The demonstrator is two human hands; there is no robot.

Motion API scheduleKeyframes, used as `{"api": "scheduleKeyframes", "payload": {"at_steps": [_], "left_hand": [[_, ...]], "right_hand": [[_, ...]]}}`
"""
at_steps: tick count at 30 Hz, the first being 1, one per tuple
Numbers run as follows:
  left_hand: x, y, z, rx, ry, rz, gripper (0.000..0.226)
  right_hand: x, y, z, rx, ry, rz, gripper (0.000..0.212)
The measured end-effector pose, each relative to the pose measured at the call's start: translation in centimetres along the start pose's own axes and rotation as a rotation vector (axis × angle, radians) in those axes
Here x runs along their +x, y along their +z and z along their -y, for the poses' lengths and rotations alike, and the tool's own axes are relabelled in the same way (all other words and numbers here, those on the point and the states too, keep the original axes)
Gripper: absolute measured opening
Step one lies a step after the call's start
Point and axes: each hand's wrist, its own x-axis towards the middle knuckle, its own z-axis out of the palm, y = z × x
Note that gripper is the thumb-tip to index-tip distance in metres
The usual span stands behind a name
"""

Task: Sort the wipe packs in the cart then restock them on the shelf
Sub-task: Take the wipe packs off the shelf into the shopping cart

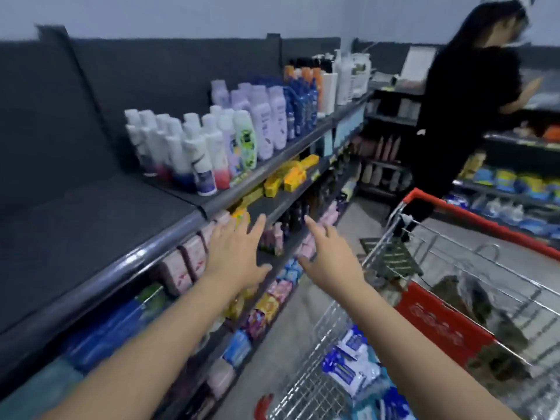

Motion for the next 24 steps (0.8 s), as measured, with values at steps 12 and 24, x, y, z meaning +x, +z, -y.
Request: {"api": "scheduleKeyframes", "payload": {"at_steps": [12,24], "left_hand": [[-23.0,-9.4,32.7,0.189,-0.61,0.004,0.1],[-34.7,-7.7,44.9,-0.563,-0.837,0.412,0.12]], "right_hand": [[-3.9,9.0,39.6,0.105,-0.661,0.162,0.075],[-6.9,18.0,52.6,0.156,-0.673,0.873,0.1]]}}
